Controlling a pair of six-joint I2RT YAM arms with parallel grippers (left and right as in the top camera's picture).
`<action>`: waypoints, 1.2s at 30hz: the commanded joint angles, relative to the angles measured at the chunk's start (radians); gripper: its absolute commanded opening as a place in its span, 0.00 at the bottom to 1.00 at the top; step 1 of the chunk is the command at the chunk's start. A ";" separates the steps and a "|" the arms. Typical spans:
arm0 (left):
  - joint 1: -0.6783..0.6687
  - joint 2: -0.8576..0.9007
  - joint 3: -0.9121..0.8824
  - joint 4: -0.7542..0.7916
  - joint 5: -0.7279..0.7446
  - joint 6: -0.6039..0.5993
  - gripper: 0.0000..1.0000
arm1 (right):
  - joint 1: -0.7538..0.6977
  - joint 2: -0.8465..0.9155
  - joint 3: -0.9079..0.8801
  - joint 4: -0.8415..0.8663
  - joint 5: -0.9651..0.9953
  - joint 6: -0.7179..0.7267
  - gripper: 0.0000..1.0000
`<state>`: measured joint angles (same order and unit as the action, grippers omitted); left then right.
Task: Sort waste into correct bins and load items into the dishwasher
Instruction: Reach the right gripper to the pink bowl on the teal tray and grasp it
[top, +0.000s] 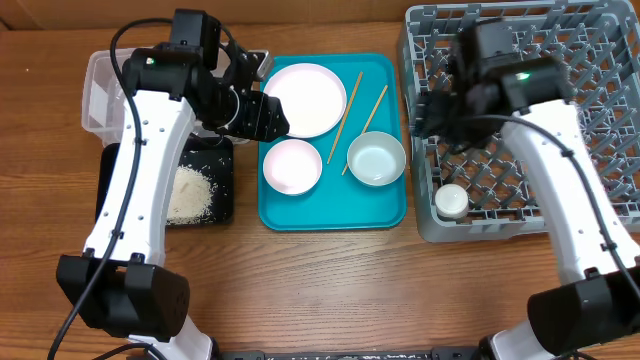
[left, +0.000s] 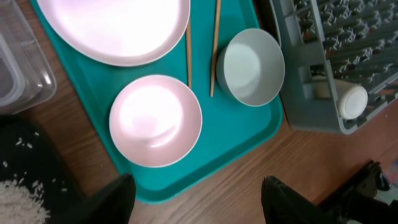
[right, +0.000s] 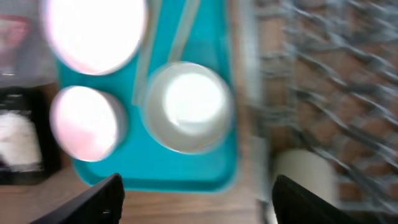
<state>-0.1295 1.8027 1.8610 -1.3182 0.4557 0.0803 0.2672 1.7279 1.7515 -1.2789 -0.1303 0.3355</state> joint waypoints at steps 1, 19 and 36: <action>0.016 -0.013 0.090 -0.032 -0.061 -0.021 0.67 | 0.085 0.017 -0.014 0.062 -0.029 0.087 0.75; 0.124 -0.041 0.229 -0.123 -0.333 -0.171 0.90 | 0.325 0.348 -0.033 0.312 -0.029 0.227 0.53; 0.123 -0.041 0.229 -0.122 -0.333 -0.171 1.00 | 0.341 0.461 -0.033 0.359 -0.013 0.264 0.28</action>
<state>-0.0093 1.7821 2.0701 -1.4437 0.1368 -0.0799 0.6094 2.1841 1.7237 -0.9272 -0.1562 0.5922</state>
